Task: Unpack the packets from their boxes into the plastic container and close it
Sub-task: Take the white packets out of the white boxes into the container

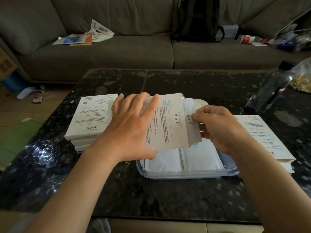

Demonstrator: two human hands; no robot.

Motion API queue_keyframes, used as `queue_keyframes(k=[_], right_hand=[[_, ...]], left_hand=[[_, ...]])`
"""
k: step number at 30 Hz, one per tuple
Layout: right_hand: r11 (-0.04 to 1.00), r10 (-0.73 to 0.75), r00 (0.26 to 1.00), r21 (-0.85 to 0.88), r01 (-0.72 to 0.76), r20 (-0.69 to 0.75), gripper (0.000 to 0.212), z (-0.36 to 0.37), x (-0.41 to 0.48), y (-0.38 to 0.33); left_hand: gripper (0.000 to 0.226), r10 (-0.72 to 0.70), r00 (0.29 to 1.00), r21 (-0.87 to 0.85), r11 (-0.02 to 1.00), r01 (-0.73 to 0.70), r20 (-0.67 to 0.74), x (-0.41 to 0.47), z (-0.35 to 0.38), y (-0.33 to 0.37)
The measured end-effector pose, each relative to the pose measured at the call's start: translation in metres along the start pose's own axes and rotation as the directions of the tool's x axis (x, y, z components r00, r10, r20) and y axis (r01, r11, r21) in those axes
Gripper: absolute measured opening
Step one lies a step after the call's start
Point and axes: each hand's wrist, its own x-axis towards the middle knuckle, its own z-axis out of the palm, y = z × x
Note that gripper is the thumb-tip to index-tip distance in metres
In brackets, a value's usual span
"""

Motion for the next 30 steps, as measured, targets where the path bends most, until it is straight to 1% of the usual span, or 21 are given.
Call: queue_keyframes(k=[3, 6, 8, 11, 13, 14, 16, 17, 18, 19, 22, 24, 25, 26, 28, 29, 30], right_hand=[[0.999, -0.022, 0.999, -0.025, 0.021, -0.047, 0.017, -0.004, 0.001, -0.002], [0.988, -0.106, 0.991, -0.122, 0.096, -0.078, 0.014, -0.008, -0.001, -0.003], [0.980, -0.166, 0.984, -0.123, 0.156, -0.068, 0.012, -0.011, -0.001, -0.002], [0.957, -0.269, 0.963, -0.109, 0.269, 0.014, 0.039, -0.016, -0.003, 0.000], [0.927, -0.348, 0.936, -0.127, 0.353, 0.059, 0.045, -0.020, -0.005, -0.001], [0.911, -0.381, 0.922, -0.143, 0.387, 0.064, 0.044, -0.022, -0.005, -0.001], [0.898, -0.411, 0.909, -0.143, 0.417, 0.066, 0.031, -0.022, -0.005, -0.002], [0.902, -0.408, 0.911, -0.126, 0.412, 0.060, 0.023, -0.022, -0.005, -0.002], [0.912, -0.394, 0.918, -0.104, 0.397, 0.044, 0.019, -0.022, -0.006, -0.002], [0.924, -0.375, 0.927, -0.067, 0.376, 0.027, 0.021, -0.023, -0.006, -0.002], [0.933, -0.338, 0.941, 0.143, 0.330, 0.031, 0.041, -0.031, -0.006, -0.005], [0.903, -0.391, 0.920, 0.199, 0.380, 0.019, 0.053, -0.039, -0.006, -0.008], [0.883, -0.435, 0.901, 0.193, 0.427, -0.003, 0.051, -0.042, -0.005, -0.008], [0.860, -0.481, 0.876, 0.178, 0.478, -0.027, 0.041, -0.044, -0.005, -0.010], [0.817, -0.553, 0.831, 0.155, 0.555, -0.060, 0.013, -0.048, -0.004, -0.012], [0.797, -0.581, 0.811, 0.149, 0.585, -0.071, 0.009, -0.050, -0.005, -0.014], [0.774, -0.608, 0.789, 0.156, 0.614, -0.087, 0.010, -0.053, -0.006, -0.015]], left_hand=[[0.130, -0.006, 1.000, -0.007, 1.000, 0.006, 0.002, -0.001, -0.001, -0.002], [0.129, -0.016, 1.000, -0.018, 1.000, 0.016, -0.005, -0.001, -0.002, -0.004], [0.130, -0.020, 1.000, -0.024, 1.000, 0.020, -0.010, -0.001, -0.003, -0.005], [0.131, -0.026, 1.000, -0.035, 0.999, 0.025, -0.008, -0.001, -0.004, -0.006], [0.131, -0.033, 0.999, -0.050, 0.998, 0.033, -0.004, -0.001, -0.004, -0.007], [0.131, -0.037, 0.999, -0.062, 0.997, 0.037, -0.002, -0.002, -0.005, -0.008], [0.132, -0.044, 0.999, -0.083, 0.996, 0.044, 0.002, -0.002, -0.006, -0.010], [0.132, -0.046, 0.999, -0.088, 0.995, 0.046, 0.003, -0.002, -0.007, -0.011], [0.132, -0.049, 0.999, -0.090, 0.995, 0.049, 0.003, -0.002, -0.008, -0.012], [0.131, -0.053, 0.999, -0.089, 0.995, 0.053, 0.003, -0.003, -0.008, -0.013], [0.131, -0.075, 0.997, -0.093, 0.993, 0.075, 0.004, -0.004, -0.010, -0.018], [0.132, -0.096, 0.995, -0.101, 0.990, 0.095, 0.002, -0.005, -0.012, -0.022], [0.132, -0.105, 0.994, -0.105, 0.989, 0.104, -0.003, -0.005, -0.013, -0.024], [0.133, -0.115, 0.993, -0.106, 0.988, 0.114, -0.010, -0.005, -0.014, -0.026], [0.134, -0.140, 0.990, -0.104, 0.985, 0.138, -0.018, -0.006, -0.015, -0.030], [0.136, -0.155, 0.988, -0.103, 0.983, 0.152, -0.019, -0.006, -0.015, -0.031], [0.137, -0.168, 0.986, -0.103, 0.981, 0.165, -0.021, -0.007, -0.015, -0.033]])
